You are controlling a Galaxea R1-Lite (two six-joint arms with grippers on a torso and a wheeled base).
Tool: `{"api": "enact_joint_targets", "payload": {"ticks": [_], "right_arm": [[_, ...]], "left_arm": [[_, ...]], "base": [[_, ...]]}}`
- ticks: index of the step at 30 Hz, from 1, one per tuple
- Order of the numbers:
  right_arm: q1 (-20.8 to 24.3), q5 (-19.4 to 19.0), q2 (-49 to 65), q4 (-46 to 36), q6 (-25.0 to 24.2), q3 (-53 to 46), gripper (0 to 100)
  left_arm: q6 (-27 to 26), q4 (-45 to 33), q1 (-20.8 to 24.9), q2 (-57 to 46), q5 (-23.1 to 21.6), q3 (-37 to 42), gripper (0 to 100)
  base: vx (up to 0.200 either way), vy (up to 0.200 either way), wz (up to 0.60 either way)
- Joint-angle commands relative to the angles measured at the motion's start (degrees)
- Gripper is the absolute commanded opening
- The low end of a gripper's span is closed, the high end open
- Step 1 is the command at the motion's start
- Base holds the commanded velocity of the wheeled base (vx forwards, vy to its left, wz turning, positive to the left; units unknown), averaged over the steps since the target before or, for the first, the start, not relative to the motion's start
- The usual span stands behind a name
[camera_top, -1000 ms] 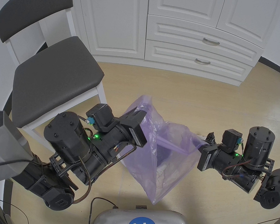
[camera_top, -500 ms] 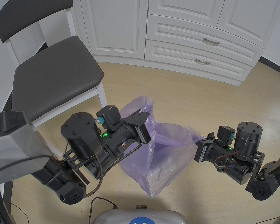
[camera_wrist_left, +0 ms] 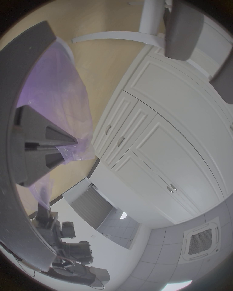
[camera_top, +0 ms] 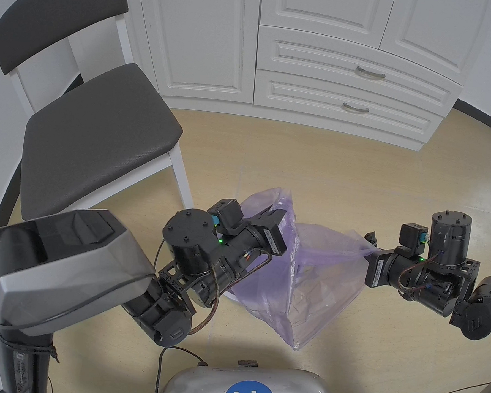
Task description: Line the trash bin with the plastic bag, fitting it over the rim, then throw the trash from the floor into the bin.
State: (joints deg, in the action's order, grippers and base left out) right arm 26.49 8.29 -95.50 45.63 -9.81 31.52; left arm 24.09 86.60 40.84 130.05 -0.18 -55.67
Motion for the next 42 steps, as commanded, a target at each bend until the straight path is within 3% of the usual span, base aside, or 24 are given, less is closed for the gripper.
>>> {"api": "enact_joint_targets", "payload": {"ticks": [1,11,14,19,22,25,31,42], "right_arm": [[0.9,-0.1,1.3,0.2,0.1,-0.5,0],[5.4,0.4,1.3,1.0,-0.1,-1.4,0],[6.4,0.5,1.5,1.0,0.0,-1.6,0],[9.2,0.9,4.8,1.3,0.1,-3.2,0],[10.9,1.1,6.3,1.3,0.1,-3.8,0],[13.9,3.8,7.5,1.3,0.5,-4.5,0],[16.9,4.7,6.7,1.2,0.5,-4.8,0],[16.9,4.6,-0.7,1.4,0.0,-4.5,0]], "left_arm": [[2.6,-0.2,-2.1,6.4,-1.3,-4.2,0],[6.9,-1.4,-7.5,12.8,-4.1,-11.4,0],[8.1,-1.5,-7.9,13.4,-4.2,-12.6,0],[8.9,-3.4,-7.7,15.3,-8.0,-16.9,0],[8.8,-6.8,-7.4,16.6,-7.7,-20.2,0],[8.7,-10.8,-7.8,18.1,-7.7,-23.8,0],[8.7,-12.2,-8.8,19.9,-7.7,-26.2,0],[8.8,-10.9,-8.8,19.9,-6.1,-25.9,0]], "base": [[0.000,0.000,0.00],[0.000,0.000,0.00],[0.000,0.000,0.00],[0.000,0.000,0.00],[0.000,0.000,0.00],[0.000,0.000,0.00],[0.000,0.000,0.00],[0.000,0.000,0.00]]}}
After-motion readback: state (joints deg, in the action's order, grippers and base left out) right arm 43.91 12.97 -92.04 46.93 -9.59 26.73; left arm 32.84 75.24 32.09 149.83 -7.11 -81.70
